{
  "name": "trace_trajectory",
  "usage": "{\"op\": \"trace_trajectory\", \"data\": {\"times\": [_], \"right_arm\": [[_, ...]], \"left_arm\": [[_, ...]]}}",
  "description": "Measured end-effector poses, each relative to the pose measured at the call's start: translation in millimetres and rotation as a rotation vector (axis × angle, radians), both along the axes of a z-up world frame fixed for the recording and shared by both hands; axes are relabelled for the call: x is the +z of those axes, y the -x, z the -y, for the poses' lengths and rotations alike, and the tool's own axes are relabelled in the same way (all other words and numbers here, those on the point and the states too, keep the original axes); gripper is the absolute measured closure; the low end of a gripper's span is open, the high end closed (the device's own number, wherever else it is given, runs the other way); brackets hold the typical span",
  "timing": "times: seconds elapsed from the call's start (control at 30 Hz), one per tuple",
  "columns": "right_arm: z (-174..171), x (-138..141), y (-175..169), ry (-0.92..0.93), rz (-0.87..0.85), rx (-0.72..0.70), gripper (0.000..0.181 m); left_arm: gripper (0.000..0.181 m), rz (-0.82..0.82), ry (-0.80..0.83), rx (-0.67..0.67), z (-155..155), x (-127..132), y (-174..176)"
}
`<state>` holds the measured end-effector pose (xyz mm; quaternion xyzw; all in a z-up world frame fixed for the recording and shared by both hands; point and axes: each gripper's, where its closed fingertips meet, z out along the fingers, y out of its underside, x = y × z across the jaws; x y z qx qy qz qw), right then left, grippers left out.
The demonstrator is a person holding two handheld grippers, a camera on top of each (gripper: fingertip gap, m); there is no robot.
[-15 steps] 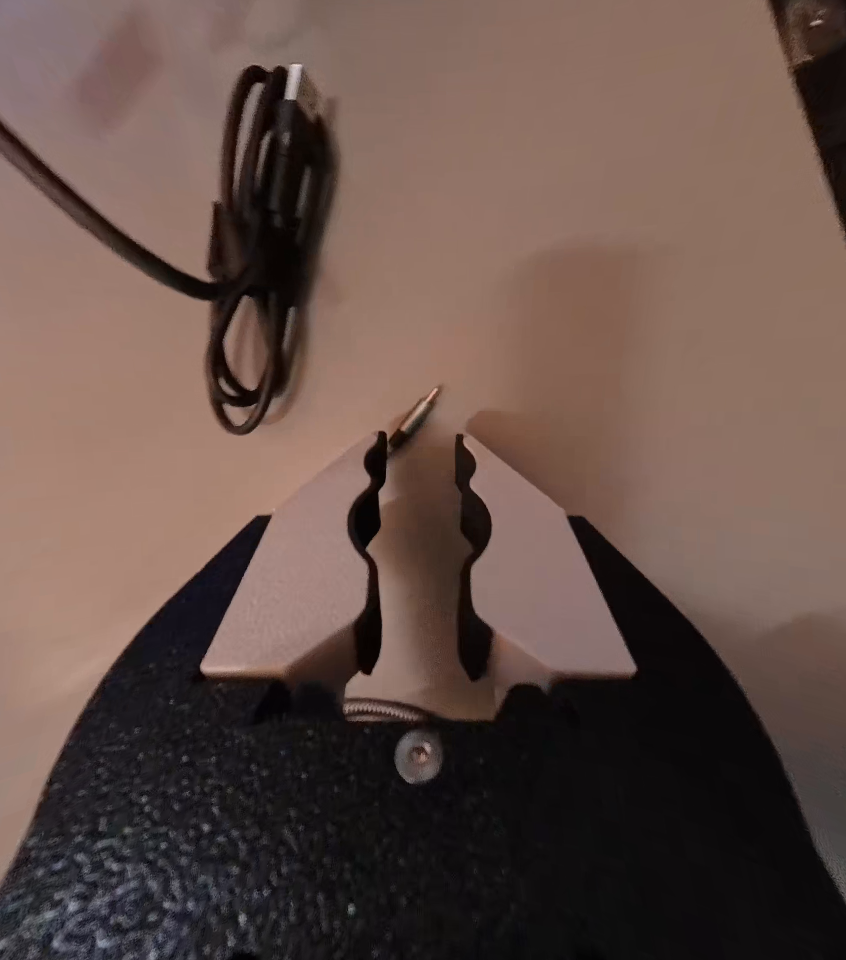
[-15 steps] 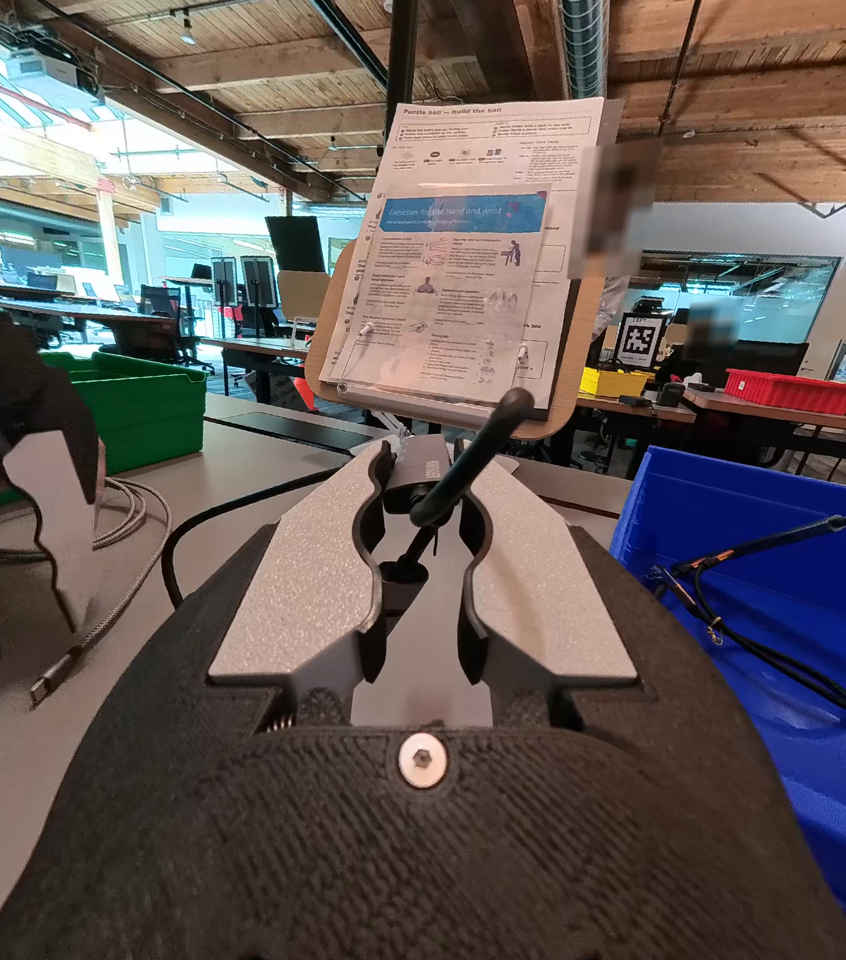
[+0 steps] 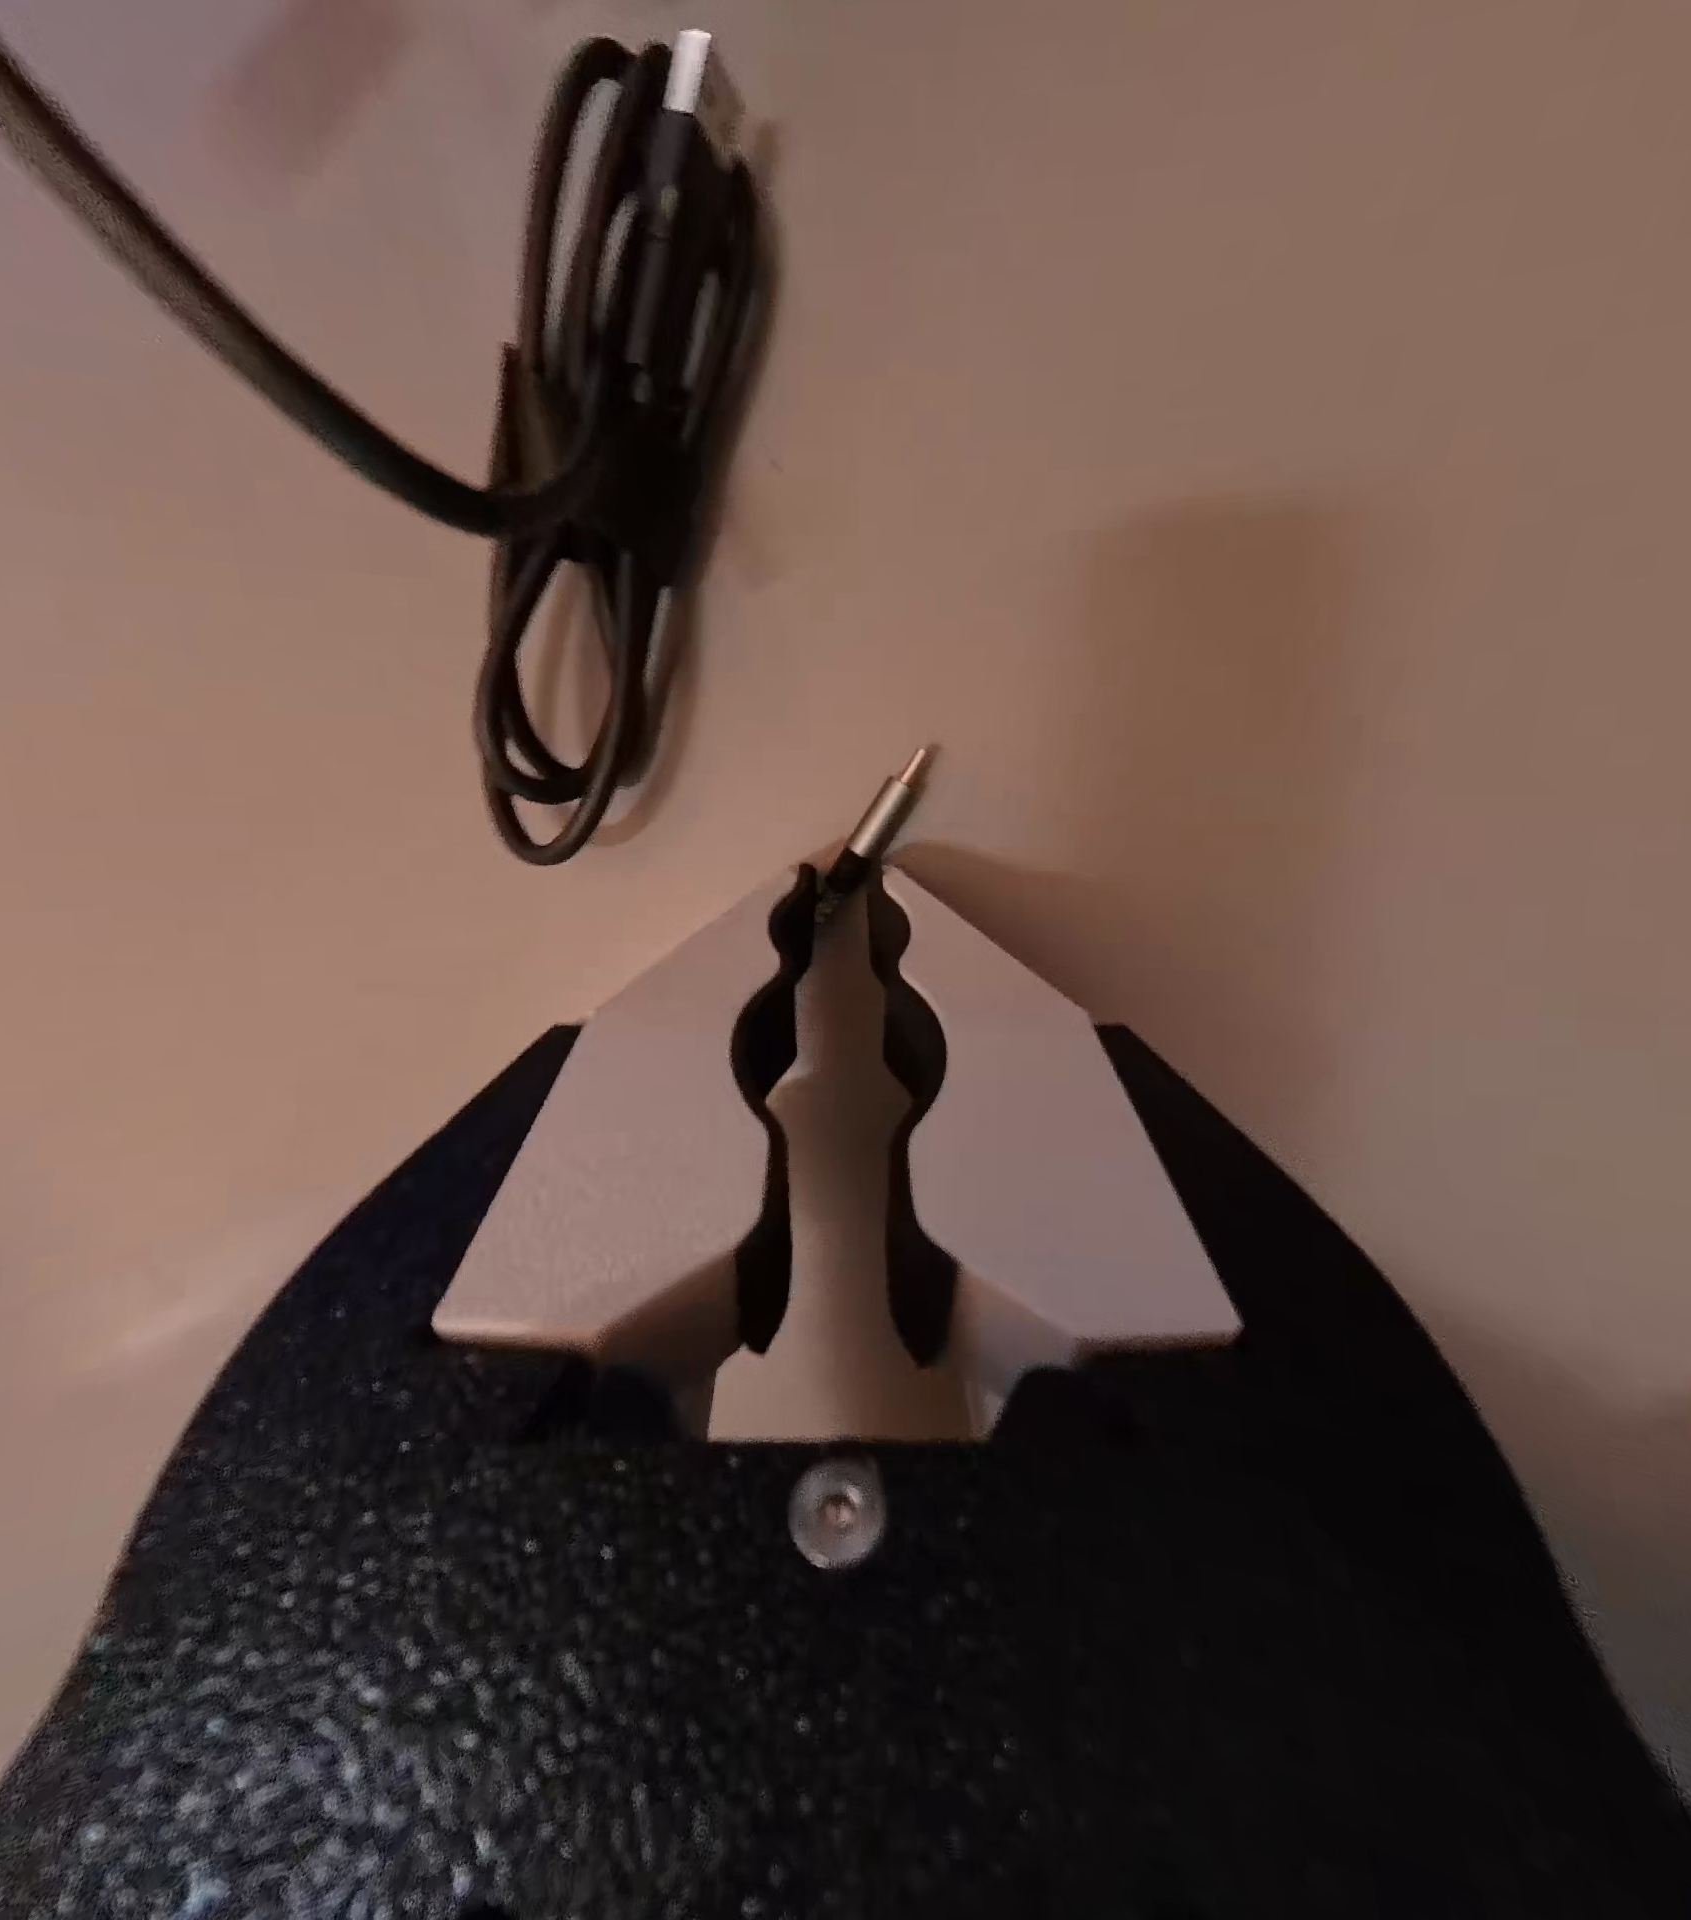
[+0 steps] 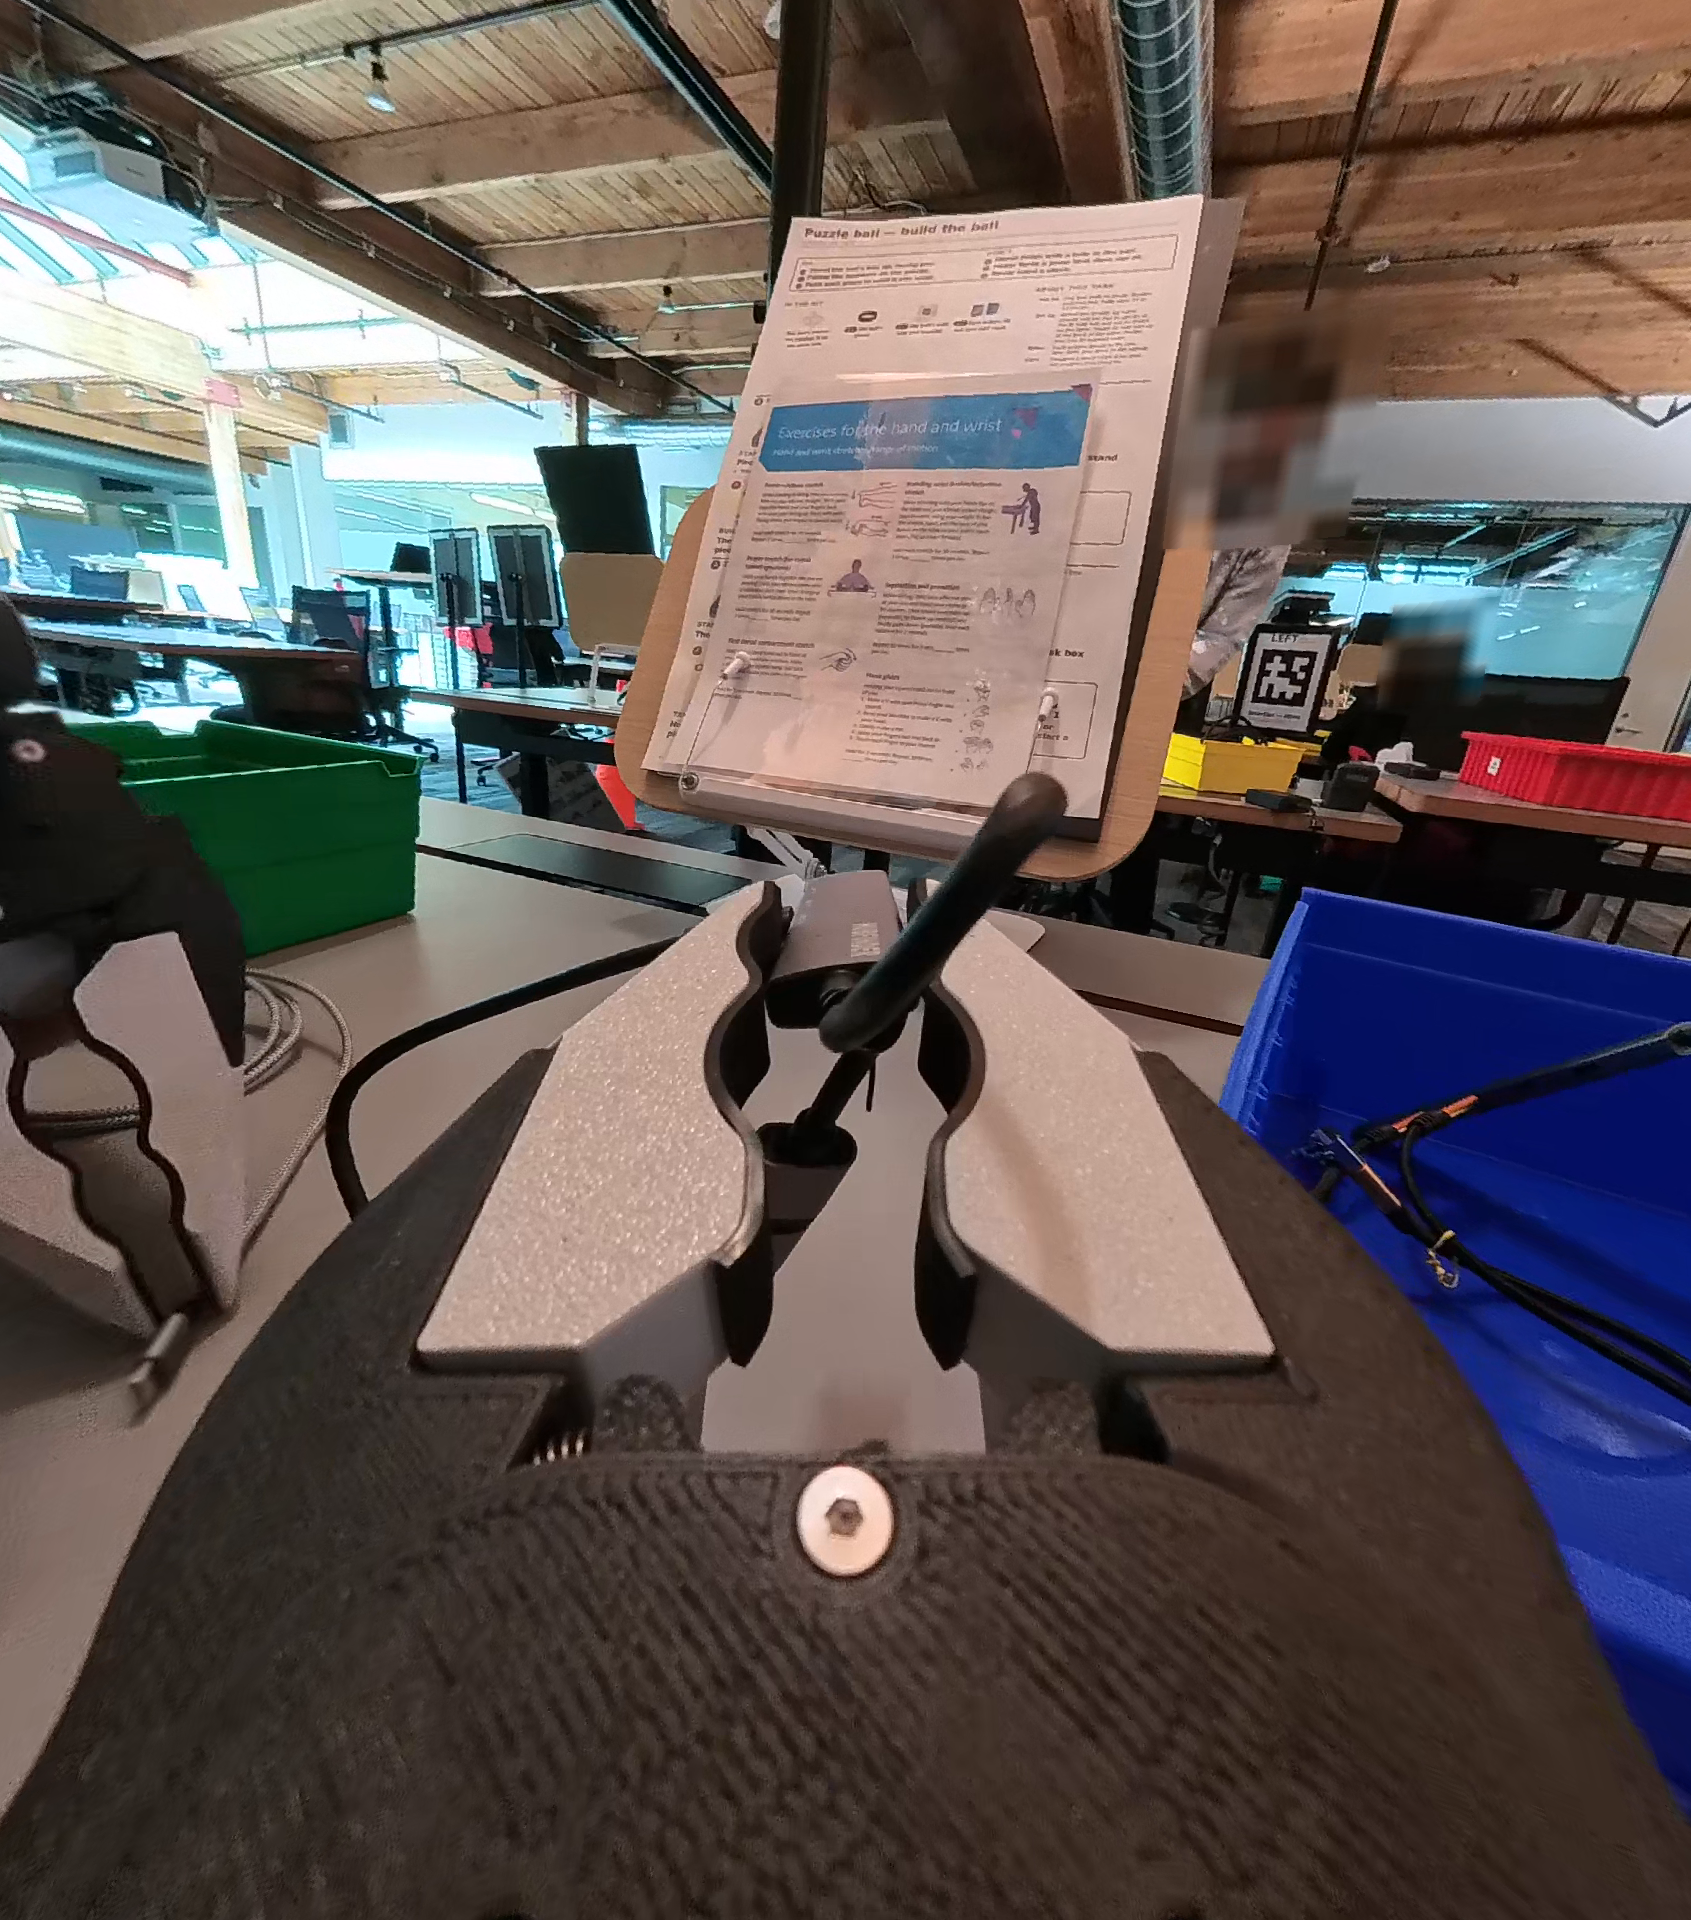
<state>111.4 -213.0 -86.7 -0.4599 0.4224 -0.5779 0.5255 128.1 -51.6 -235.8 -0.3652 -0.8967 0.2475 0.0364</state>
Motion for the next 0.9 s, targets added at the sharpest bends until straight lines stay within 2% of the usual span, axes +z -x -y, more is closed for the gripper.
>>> {"op": "trace_trajectory", "data": {"times": [0.03, 0.1, 0.17, 0.27, 0.4, 0.5, 0.57, 0.67, 0.8, 0.9], "right_arm": [[0, 0, 0, -0.002, 0.000, 0.001, 0.158], [0, 0, 0, -0.002, 0.000, 0.002, 0.158], [0, 0, 0, -0.004, 0.000, -0.002, 0.158], [1, 0, 0, -0.006, 0.001, -0.004, 0.158], [3, 0, 0, -0.003, 0.003, -0.014, 0.158], [4, 0, 0, 0.000, 0.004, -0.016, 0.158], [4, 0, 1, -0.001, 0.004, -0.020, 0.158], [6, -1, 1, -0.007, -0.001, -0.026, 0.158], [7, -1, 1, -0.008, -0.004, -0.028, 0.158], [7, -2, 0, -0.009, -0.006, -0.028, 0.158]], "left_arm": [[0.175, -0.002, 0.037, 0.037, 3, 0, -2], [0.178, -0.007, 0.085, 0.141, 8, 0, -8], [0.178, -0.044, 0.079, 0.302, 11, 1, -16], [0.178, -0.247, 0.094, 0.487, 20, 14, -13], [0.178, -0.520, 0.148, 0.664, 36, 42, -22], [0.178, -0.659, 0.126, 0.757, 45, 45, -29], [0.177, -0.636, 0.136, 0.803, 49, 36, -40], [0.175, -0.563, 0.184, 0.799, 54, 27, -51], [0.168, -0.298, 0.282, 0.743, 54, 20, -72], [0.165, -0.050, 0.333, 0.604, 49, 19, -77]]}}
